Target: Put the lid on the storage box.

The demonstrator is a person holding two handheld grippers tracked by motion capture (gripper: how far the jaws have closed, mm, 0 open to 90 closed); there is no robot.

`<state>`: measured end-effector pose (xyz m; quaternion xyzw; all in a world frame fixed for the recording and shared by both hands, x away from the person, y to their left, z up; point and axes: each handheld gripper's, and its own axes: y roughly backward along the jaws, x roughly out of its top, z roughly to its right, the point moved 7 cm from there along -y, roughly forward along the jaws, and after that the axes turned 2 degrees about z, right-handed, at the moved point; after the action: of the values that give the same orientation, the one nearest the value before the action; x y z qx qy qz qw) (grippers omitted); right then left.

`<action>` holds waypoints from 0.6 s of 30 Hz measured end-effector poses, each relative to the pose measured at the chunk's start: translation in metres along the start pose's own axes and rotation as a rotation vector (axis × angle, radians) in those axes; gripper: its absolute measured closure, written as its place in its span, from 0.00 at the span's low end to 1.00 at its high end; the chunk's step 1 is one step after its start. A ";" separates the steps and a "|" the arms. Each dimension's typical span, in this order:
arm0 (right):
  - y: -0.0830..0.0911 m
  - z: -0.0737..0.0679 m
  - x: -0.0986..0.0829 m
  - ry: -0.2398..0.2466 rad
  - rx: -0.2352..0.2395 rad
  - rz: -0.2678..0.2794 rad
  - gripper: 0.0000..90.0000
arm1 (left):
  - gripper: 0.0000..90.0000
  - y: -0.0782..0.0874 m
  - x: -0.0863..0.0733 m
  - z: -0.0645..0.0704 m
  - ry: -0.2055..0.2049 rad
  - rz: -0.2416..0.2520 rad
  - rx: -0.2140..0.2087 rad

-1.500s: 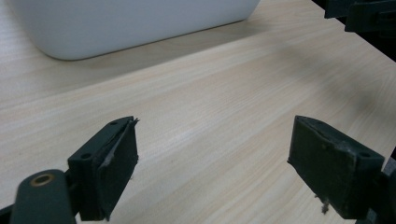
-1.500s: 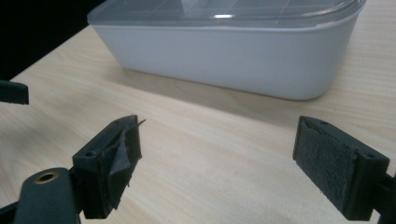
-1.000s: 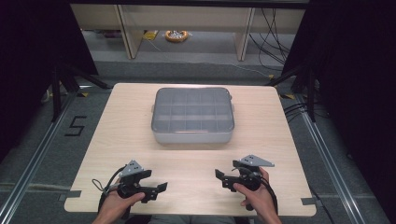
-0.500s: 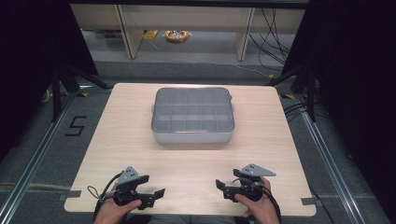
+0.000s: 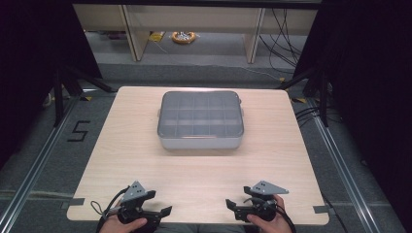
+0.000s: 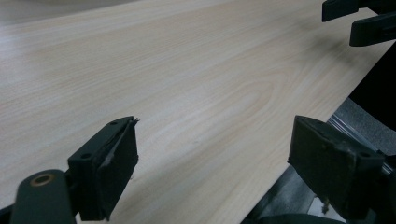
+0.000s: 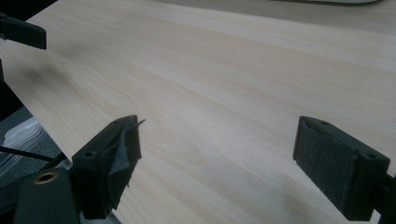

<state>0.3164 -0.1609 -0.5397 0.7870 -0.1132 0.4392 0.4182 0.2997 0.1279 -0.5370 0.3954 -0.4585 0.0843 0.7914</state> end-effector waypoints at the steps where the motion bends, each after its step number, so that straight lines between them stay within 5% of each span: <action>1: 0.001 -0.001 -0.001 -0.001 -0.001 -0.004 0.18 | 0.16 0.001 -0.001 0.001 0.004 -0.006 0.004; 3: 0.004 -0.001 -0.005 0.011 -0.015 -0.017 0.18 | 0.16 0.003 -0.004 0.004 0.003 -0.008 0.000; 4: 0.005 -0.006 -0.008 -0.033 -0.006 -0.021 0.18 | 0.16 0.004 -0.005 0.005 0.001 -0.007 -0.006; 5: 0.006 -0.005 -0.009 0.007 0.006 -0.021 0.18 | 0.16 0.005 -0.006 0.006 0.000 -0.011 -0.007; 9: 0.011 -0.007 -0.015 0.012 -0.007 -0.029 0.18 | 0.16 0.008 -0.009 0.009 0.007 -0.007 -0.011; 12: 0.015 -0.011 -0.019 -0.035 0.000 -0.025 0.18 | 0.16 0.010 -0.012 0.012 0.008 -0.012 -0.010; 13: 0.016 -0.009 -0.019 0.003 0.007 -0.021 0.18 | 0.16 0.010 -0.012 0.012 0.009 -0.013 -0.014; 15: 0.019 -0.012 -0.022 -0.038 -0.001 -0.028 0.18 | 0.17 0.011 -0.013 0.009 -0.004 -0.030 -0.003; 18: 0.019 -0.009 -0.022 -0.003 0.008 -0.020 0.18 | 0.17 0.011 -0.012 0.009 0.007 -0.015 -0.007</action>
<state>0.2880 -0.1696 -0.5436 0.7904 -0.1040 0.4343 0.4192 0.2813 0.1312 -0.5383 0.3956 -0.4531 0.0781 0.7950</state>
